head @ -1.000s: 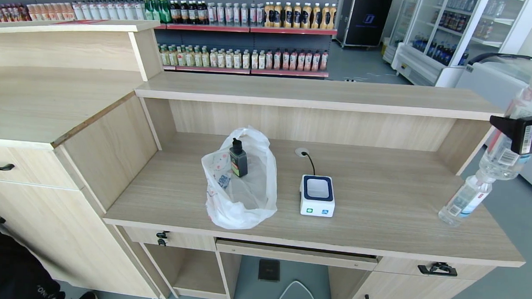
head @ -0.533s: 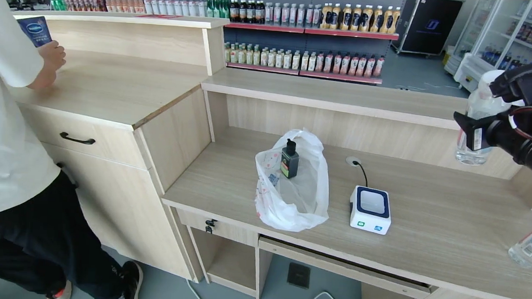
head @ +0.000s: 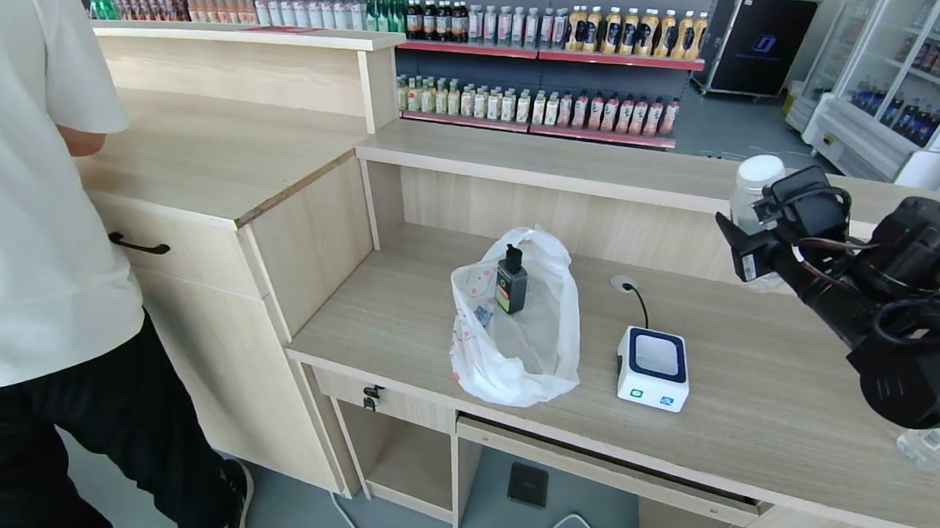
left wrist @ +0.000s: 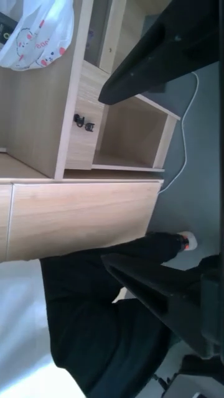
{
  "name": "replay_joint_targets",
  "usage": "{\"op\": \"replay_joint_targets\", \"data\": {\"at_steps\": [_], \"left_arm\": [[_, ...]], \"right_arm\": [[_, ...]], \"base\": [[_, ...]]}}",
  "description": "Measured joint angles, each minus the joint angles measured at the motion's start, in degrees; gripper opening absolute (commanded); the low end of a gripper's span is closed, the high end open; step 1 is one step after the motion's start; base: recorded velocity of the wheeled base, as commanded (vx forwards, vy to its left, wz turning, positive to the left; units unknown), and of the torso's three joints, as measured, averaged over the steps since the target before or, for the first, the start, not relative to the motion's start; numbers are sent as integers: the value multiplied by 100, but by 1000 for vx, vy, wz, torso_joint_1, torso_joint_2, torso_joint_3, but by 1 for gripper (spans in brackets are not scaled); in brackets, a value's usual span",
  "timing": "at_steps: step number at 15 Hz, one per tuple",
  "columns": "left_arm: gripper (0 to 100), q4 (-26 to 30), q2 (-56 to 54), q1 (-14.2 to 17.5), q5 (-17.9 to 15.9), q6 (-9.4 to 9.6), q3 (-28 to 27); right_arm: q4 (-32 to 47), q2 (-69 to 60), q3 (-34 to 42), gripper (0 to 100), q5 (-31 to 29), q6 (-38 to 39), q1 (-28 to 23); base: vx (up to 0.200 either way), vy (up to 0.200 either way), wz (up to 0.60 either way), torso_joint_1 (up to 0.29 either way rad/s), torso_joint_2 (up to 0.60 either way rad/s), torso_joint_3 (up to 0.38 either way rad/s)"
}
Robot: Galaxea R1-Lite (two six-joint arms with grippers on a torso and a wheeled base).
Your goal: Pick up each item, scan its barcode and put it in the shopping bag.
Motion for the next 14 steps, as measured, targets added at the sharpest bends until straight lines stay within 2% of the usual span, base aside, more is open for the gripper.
{"op": "replay_joint_targets", "data": {"at_steps": [3, 6, 14], "left_arm": [[100, 0, 0, 0, 2, 0, 0], [100, 0, 0, 0, 2, 0, -2], [100, 0, 0, 0, 0, 0, -2]], "right_arm": [[-796, 452, -2, 0, 460, -380, 20], [-1321, 847, -11, 0, 591, -483, 44], [-1473, 1641, -162, 0, 610, -477, 146]], "base": [[0, 0, 0, 0, 0, 0], [0, 0, 0, 0, 0, 0], [0, 0, 0, 0, 0, 0]]}}
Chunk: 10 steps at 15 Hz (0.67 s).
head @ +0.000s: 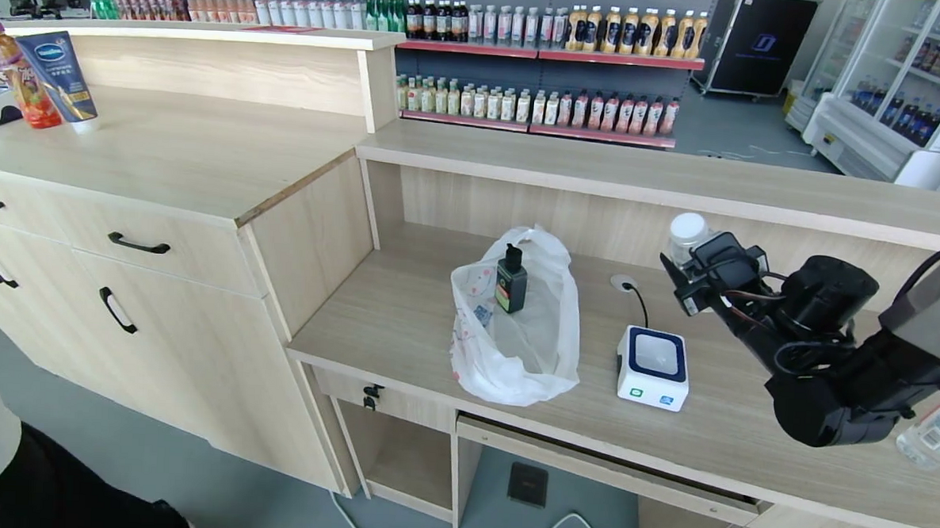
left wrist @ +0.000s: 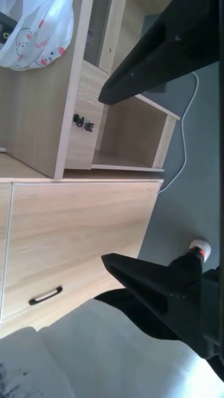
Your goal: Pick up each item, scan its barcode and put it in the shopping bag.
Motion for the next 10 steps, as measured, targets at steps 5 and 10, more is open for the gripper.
{"op": "replay_joint_targets", "data": {"at_steps": [5, 10], "left_arm": [[100, 2, 0, 0, 2, 0, 2], [100, 2, 0, 0, 2, 0, 2]], "right_arm": [[-16, 278, -247, 0, 158, 39, 160], [-21, 485, -408, 0, 449, 39, 249]], "base": [[0, 0, 0, 0, 0, 0], [0, 0, 0, 0, 0, 0]]}}
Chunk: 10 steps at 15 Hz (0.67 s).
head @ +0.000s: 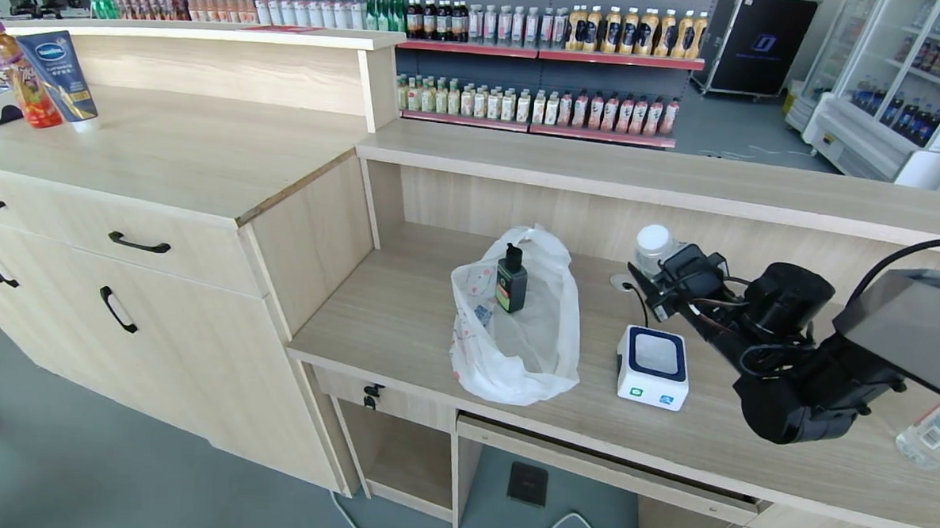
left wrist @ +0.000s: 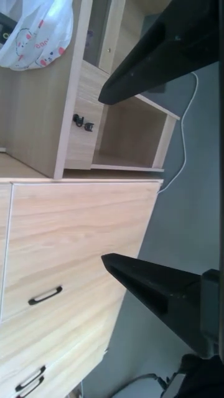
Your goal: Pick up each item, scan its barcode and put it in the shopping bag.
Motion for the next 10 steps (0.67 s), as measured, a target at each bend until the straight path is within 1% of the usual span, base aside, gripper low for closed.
{"op": "replay_joint_targets", "data": {"at_steps": [7, 10], "left_arm": [[100, -2, 0, 0, -2, 1, 0], [100, -2, 0, 0, 0, 0, 0]], "right_arm": [[-30, 217, -206, 0, 360, -1, 0], [-30, 297, -254, 0, 606, -1, -22]], "base": [[0, 0, 0, 0, 0, 0], [0, 0, 0, 0, 0, 0]]}}
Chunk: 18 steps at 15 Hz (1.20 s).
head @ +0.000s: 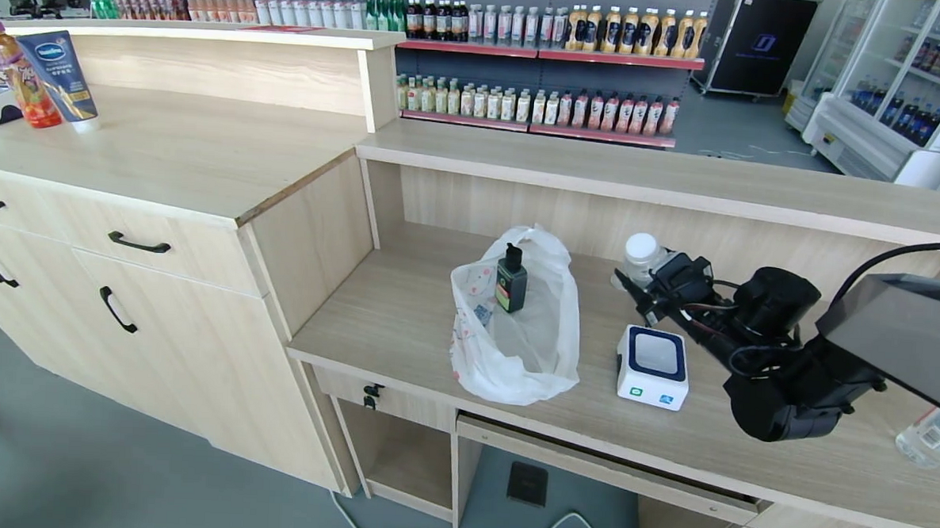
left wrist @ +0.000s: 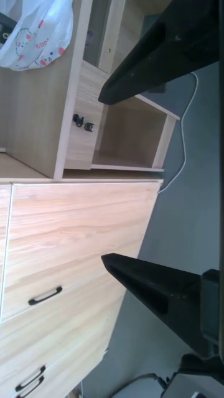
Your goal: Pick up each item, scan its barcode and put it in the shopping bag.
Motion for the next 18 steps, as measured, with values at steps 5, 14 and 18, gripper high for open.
{"op": "replay_joint_targets", "data": {"at_steps": [5, 14, 18], "left_arm": [[100, 2, 0, 0, 0, 0, 0], [100, 2, 0, 0, 0, 0, 0], [100, 2, 0, 0, 0, 0, 0]], "right_arm": [[0, 105, -94, 0, 262, 0, -37], [7, 247, -339, 0, 391, 0, -41], [9, 295, -391, 0, 391, 0, -32]], "base": [[0, 0, 0, 0, 0, 0], [0, 0, 0, 0, 0, 0], [0, 0, 0, 0, 0, 0]]}}
